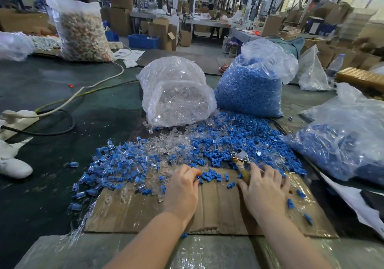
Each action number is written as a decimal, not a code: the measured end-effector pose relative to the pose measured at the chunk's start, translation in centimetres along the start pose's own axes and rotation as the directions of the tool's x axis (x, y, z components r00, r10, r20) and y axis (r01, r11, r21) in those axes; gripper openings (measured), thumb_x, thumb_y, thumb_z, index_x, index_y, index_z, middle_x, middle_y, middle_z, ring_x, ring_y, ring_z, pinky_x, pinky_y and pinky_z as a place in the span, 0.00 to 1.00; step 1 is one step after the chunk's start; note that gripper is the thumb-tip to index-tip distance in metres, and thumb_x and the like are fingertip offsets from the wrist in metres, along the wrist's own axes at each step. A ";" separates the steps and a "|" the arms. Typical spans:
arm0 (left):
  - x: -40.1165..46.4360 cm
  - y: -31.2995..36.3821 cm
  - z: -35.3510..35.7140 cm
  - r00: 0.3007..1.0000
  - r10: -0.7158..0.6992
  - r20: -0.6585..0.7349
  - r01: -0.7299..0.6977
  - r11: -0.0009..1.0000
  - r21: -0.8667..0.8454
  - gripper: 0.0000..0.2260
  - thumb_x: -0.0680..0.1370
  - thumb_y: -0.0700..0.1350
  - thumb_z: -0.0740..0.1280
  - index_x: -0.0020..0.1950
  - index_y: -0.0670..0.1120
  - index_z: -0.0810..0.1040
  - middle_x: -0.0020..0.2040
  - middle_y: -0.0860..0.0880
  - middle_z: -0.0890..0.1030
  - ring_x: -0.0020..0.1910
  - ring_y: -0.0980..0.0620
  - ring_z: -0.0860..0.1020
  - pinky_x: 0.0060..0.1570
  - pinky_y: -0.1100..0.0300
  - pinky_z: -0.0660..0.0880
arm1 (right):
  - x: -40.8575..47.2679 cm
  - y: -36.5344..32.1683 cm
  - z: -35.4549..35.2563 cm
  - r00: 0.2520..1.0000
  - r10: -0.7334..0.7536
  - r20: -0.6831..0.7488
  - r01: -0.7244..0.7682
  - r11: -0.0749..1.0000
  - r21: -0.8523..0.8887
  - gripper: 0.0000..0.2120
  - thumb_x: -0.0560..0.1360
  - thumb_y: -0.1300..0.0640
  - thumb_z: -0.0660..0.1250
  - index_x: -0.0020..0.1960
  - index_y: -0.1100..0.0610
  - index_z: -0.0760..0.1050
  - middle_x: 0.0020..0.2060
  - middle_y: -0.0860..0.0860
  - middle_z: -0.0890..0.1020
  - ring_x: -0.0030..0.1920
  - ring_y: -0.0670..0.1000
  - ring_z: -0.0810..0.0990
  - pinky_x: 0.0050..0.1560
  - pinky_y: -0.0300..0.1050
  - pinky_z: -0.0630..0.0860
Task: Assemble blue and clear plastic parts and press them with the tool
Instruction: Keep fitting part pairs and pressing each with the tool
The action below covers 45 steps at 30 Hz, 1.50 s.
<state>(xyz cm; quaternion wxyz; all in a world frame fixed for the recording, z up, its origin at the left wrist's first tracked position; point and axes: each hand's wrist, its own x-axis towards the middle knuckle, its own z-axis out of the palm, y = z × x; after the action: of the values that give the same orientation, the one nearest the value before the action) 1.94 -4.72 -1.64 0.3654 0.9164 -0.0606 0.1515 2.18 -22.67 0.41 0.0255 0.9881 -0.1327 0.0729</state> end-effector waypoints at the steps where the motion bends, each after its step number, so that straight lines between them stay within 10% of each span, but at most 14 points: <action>1: -0.1 -0.1 0.2 1.000 -0.003 0.008 0.003 1.000 0.007 0.12 0.78 0.43 0.62 0.61 0.48 0.75 0.52 0.55 0.74 0.52 0.61 0.68 0.55 0.74 0.62 | -0.2 -0.4 -0.1 0.998 -0.036 -0.048 0.037 0.999 0.025 0.25 0.78 0.40 0.55 0.72 0.48 0.60 0.67 0.53 0.67 0.68 0.55 0.63 0.70 0.59 0.53; 6: -0.5 -0.4 0.7 1.000 -0.002 0.017 0.002 0.999 0.033 0.12 0.78 0.44 0.63 0.62 0.48 0.75 0.54 0.55 0.72 0.55 0.60 0.67 0.58 0.72 0.61 | -0.9 -2.5 0.3 0.929 -0.205 -0.308 0.287 0.924 0.254 0.10 0.72 0.57 0.70 0.54 0.54 0.80 0.51 0.54 0.79 0.53 0.58 0.76 0.58 0.58 0.68; 15: -0.7 -0.6 0.5 0.999 0.039 0.021 -0.039 0.999 0.003 0.11 0.78 0.44 0.63 0.61 0.49 0.75 0.55 0.56 0.71 0.55 0.62 0.64 0.55 0.79 0.55 | 0.0 -3.9 0.6 0.975 -0.193 -0.109 0.211 0.959 0.190 0.10 0.80 0.52 0.58 0.56 0.46 0.75 0.57 0.46 0.72 0.59 0.51 0.66 0.62 0.51 0.59; 28: -1.1 -0.1 -0.4 0.999 -0.031 0.009 0.033 0.972 -0.231 0.12 0.77 0.43 0.65 0.60 0.52 0.76 0.51 0.58 0.78 0.50 0.65 0.74 0.50 0.77 0.68 | -1.8 -6.5 -1.0 0.942 -0.312 -0.123 0.316 0.705 0.634 0.11 0.77 0.55 0.65 0.58 0.49 0.78 0.52 0.45 0.81 0.56 0.46 0.74 0.61 0.45 0.68; 40: -1.0 -0.3 -0.1 0.991 -0.092 -0.097 0.077 0.985 -0.154 0.12 0.77 0.40 0.66 0.60 0.49 0.77 0.49 0.55 0.81 0.45 0.62 0.76 0.49 0.76 0.70 | -2.0 -5.8 1.2 0.956 -0.241 -0.168 0.287 0.886 0.364 0.18 0.78 0.58 0.60 0.67 0.47 0.70 0.60 0.46 0.73 0.61 0.51 0.67 0.60 0.48 0.63; 45: -0.9 -0.3 -0.3 0.991 -0.079 -0.111 0.063 0.988 -0.143 0.08 0.76 0.39 0.66 0.53 0.46 0.81 0.47 0.53 0.81 0.43 0.62 0.74 0.45 0.83 0.65 | -2.4 -6.1 1.3 0.938 -0.245 -0.245 0.315 0.898 0.306 0.15 0.65 0.67 0.74 0.49 0.54 0.81 0.47 0.52 0.81 0.47 0.56 0.79 0.45 0.52 0.74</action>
<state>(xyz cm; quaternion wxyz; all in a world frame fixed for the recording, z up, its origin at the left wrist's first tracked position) 1.09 -4.32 -1.90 0.4365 0.8799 -0.0167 0.1869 1.73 -16.30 -1.41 -0.1222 0.9739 0.0294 0.1891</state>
